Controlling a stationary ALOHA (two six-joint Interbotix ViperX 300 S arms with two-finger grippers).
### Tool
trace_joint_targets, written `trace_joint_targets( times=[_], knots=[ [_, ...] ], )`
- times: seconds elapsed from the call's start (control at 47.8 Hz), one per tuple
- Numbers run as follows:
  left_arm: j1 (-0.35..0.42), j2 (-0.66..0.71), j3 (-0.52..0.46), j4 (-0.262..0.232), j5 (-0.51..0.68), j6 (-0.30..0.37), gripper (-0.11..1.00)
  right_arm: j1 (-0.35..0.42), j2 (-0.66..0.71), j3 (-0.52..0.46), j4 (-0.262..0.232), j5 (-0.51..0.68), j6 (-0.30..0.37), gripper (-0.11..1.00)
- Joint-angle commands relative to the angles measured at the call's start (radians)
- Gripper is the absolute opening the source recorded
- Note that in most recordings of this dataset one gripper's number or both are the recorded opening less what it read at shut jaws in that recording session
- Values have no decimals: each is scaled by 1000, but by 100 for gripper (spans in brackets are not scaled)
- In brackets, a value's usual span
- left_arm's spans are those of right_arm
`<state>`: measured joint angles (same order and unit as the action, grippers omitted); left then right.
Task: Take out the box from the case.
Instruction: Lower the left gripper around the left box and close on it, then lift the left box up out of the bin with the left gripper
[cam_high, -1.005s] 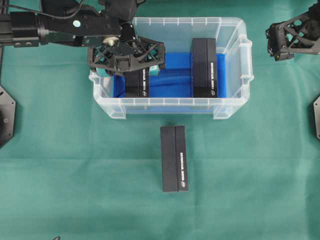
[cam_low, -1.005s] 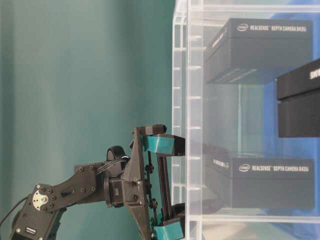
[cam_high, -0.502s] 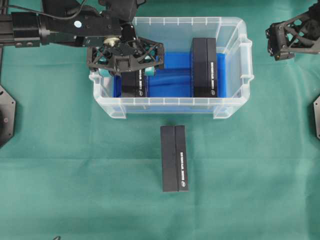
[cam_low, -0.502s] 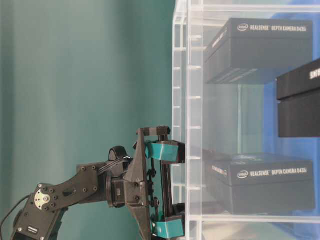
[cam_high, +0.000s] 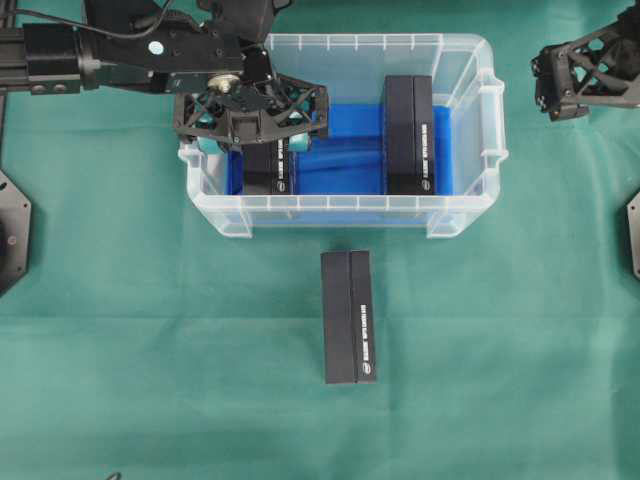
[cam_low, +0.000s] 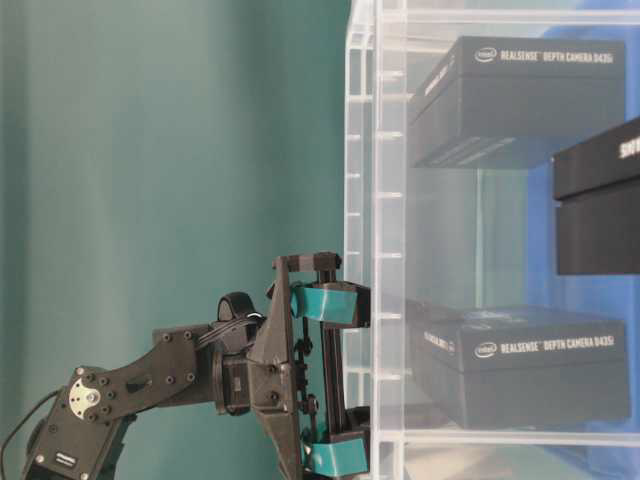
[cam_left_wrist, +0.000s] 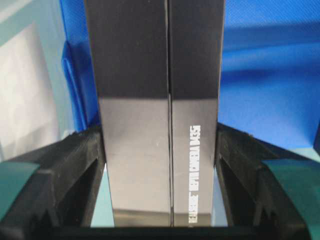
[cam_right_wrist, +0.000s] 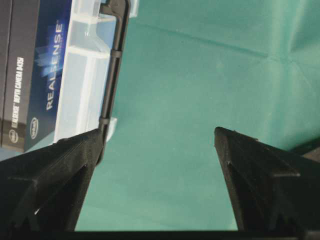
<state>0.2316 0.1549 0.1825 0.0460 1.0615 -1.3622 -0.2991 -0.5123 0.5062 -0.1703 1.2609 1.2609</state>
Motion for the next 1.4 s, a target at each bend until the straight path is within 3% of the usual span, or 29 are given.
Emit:
trace_joint_targets(
  times=[0.0,0.272,1.089,1.382],
  knots=[
    [-3,-23,-8,0,2,-2,60,0,-9,-11,-3,-5,-2,91],
    [-14,-61,-54,-2,74,-3,60,0,-9,-11,-3,-21,-2,91],
    [-28,-158,-436,2,492,-3,60,0,-9,-9,-18,-21,-2,91],
    [-31,-150,-505,2,546,-2,60,0,-9,-11,-17,-21,2,91]
  ],
)
